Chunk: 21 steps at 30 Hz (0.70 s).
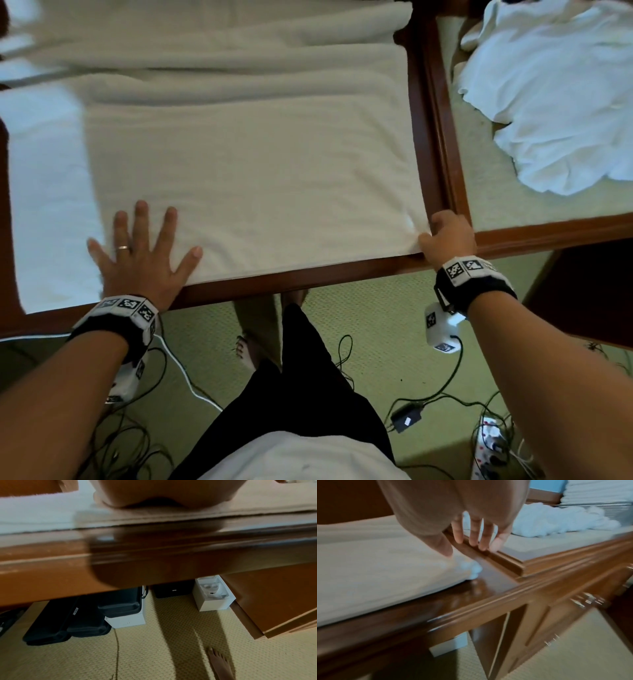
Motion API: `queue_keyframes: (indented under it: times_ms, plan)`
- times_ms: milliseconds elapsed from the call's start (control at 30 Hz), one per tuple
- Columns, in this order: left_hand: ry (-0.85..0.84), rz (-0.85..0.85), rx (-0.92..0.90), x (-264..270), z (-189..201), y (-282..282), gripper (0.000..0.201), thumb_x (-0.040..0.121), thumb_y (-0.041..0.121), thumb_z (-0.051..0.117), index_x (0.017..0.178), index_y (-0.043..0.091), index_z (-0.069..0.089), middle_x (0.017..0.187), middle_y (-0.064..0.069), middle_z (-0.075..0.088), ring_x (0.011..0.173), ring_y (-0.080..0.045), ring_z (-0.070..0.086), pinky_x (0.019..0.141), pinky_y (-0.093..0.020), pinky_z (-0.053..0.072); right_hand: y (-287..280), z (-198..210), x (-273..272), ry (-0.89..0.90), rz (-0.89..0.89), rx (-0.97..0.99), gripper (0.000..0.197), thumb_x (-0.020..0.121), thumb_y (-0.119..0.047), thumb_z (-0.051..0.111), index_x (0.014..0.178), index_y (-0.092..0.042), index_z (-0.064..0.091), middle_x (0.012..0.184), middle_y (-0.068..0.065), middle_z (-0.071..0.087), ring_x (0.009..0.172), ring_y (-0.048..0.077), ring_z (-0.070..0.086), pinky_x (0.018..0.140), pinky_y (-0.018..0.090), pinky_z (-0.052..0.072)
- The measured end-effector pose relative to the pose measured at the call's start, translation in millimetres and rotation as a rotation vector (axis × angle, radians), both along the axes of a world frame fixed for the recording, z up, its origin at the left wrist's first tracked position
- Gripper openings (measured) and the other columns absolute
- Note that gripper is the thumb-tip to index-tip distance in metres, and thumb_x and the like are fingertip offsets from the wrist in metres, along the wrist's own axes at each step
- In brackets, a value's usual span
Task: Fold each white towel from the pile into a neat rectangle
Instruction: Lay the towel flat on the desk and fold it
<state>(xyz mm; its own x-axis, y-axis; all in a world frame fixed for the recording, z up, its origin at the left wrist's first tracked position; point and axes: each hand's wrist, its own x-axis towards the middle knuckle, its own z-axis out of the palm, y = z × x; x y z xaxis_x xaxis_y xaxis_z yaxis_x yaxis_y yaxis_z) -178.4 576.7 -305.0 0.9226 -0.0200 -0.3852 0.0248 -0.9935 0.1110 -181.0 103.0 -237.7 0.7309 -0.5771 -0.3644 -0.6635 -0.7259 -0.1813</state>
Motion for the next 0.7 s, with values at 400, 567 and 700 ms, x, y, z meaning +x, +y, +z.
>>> queue_keyframes:
  times_ms: [400,567,700]
  plan:
    - [0.016,-0.291,0.079,-49.1,8.5,28.7,0.123,0.063,0.087,0.062,0.159,0.040,0.001,0.169,-0.004,-0.006,0.153,-0.037,0.003,0.111,-0.074,0.011,76.6,-41.7,-41.3,0.207,1.030,-0.146,0.115,0.085,-0.055,0.067,0.153,-0.033,-0.023,0.157,0.012,-0.036,0.145,0.043,-0.025,0.118,0.063,0.005]
    - [-0.038,-0.328,0.067,-76.5,19.5,26.0,0.117,0.056,0.012,0.091,0.155,0.029,0.032,0.164,-0.008,0.025,0.143,-0.044,0.033,0.102,-0.073,0.030,57.9,-41.9,-73.8,-0.096,1.067,-0.162,0.086,0.073,0.010,0.052,0.150,-0.023,0.034,0.159,0.017,0.030,0.140,0.047,0.035,0.097,0.057,0.045]
    - [-0.059,-0.243,0.056,-84.0,39.1,45.6,0.092,0.050,-0.002,0.090,0.136,0.010,0.060,0.142,-0.021,0.054,0.124,-0.050,0.052,0.099,-0.069,0.036,47.2,-16.2,-59.0,-0.096,0.920,-0.278,0.045,0.070,0.007,0.058,0.113,-0.006,0.066,0.131,0.024,0.058,0.118,0.049,0.055,0.090,0.055,0.048]
